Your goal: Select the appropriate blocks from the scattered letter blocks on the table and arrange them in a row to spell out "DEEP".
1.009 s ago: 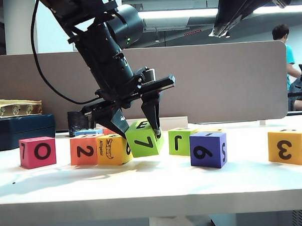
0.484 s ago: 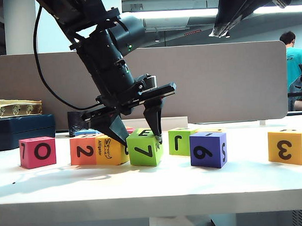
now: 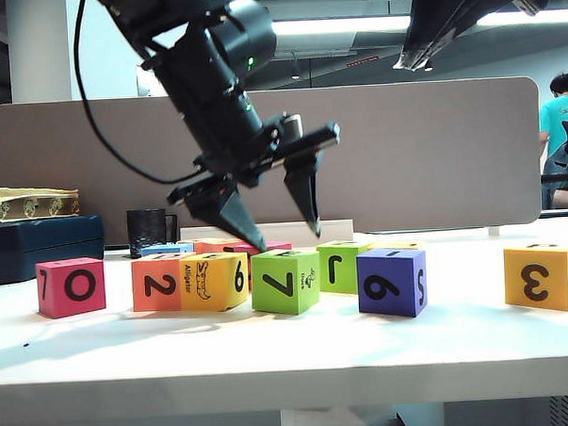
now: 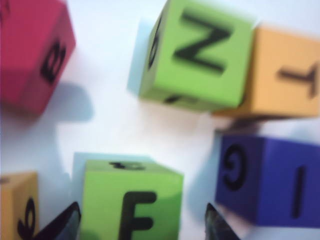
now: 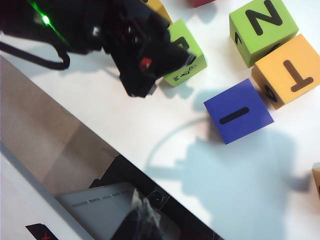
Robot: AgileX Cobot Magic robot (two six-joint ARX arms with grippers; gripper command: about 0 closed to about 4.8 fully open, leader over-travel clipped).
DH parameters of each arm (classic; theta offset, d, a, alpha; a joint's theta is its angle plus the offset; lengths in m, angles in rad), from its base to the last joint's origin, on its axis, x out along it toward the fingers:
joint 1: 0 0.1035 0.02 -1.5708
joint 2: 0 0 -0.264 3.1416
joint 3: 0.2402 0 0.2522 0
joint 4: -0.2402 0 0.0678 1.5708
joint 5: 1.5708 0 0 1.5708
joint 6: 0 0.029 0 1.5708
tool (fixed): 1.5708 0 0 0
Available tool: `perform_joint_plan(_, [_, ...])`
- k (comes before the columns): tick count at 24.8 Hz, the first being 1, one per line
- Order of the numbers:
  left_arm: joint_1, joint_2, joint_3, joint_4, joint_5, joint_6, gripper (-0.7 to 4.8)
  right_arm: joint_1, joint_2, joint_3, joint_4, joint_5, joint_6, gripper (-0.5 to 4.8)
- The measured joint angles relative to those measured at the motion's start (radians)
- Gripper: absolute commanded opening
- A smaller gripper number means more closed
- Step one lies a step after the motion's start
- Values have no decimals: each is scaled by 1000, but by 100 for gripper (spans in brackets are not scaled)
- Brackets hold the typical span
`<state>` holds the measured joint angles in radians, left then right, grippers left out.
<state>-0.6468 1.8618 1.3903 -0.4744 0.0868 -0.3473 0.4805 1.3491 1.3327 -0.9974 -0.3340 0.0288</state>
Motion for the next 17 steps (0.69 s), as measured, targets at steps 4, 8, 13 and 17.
perform_joint_plan(4, [0,0,84,-82,0,31,310,0,0,0,-6,0,0,-1])
perform_joint_plan(8, [-17,0,114,-126,41,37,242,0,0,0,-6,0,0,-1])
perform_joint_plan(13, [-85,16,114,-118,40,97,147,0,0,0,-4,0,0,-1])
perform_joint_plan(17, [-93,50,114,-106,-12,128,126,0,0,0,-6,0,0,-1])
